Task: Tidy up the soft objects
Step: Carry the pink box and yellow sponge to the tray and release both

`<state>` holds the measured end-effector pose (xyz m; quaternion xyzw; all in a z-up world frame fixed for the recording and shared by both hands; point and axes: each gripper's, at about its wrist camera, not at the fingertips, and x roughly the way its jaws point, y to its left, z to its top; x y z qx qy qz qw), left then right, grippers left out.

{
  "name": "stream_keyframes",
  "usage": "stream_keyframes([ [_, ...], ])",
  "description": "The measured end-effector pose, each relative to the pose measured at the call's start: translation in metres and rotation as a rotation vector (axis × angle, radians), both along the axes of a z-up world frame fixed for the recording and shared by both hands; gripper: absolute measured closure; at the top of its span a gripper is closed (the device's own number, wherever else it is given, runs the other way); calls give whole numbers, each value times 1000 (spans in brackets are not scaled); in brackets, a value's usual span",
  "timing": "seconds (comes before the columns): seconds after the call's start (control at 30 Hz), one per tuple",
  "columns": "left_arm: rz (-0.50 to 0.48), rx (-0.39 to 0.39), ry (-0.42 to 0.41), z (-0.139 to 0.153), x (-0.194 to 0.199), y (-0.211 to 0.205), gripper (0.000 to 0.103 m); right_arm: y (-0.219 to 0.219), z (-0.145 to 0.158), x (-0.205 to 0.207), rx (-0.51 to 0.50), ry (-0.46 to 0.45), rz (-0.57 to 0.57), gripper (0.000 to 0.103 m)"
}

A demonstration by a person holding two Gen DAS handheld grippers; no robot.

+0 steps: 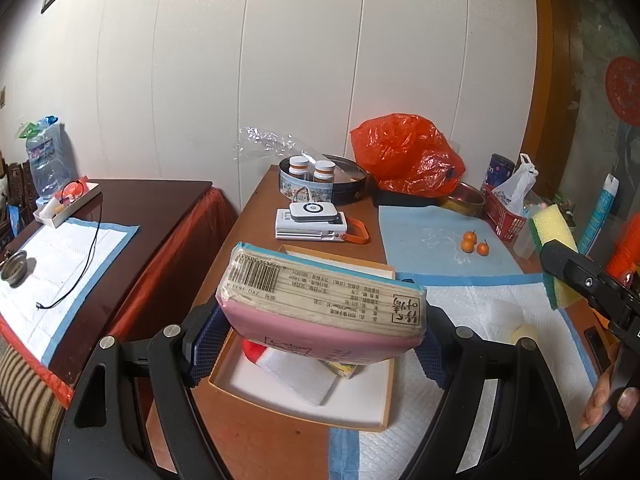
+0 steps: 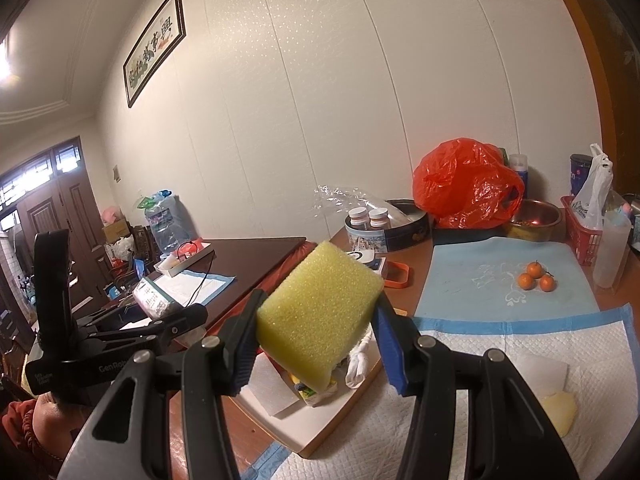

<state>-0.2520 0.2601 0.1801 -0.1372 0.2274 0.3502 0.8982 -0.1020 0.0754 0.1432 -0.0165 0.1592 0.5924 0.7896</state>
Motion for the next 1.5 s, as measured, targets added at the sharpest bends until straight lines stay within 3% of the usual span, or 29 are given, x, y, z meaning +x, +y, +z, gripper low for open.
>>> stream_keyframes([
  [0.37, -53, 14, 5, 5, 4, 29, 22, 16, -5, -6, -14, 15, -34, 50],
  [0.6, -132, 42, 5, 32, 33, 58, 22, 44, 0, -2, -31, 47, -45, 49],
  [0.87, -163, 25, 14, 32, 59, 83, 22, 73, 6, -1, -45, 58, -54, 49],
  [1.17, -154, -48, 57, -1, 70, 107, 22, 97, 0, 13, -79, 90, -78, 49],
  [1.5, -173, -228, 152, -74, 86, 128, 22, 143, -42, 46, -176, 255, -59, 49],
])
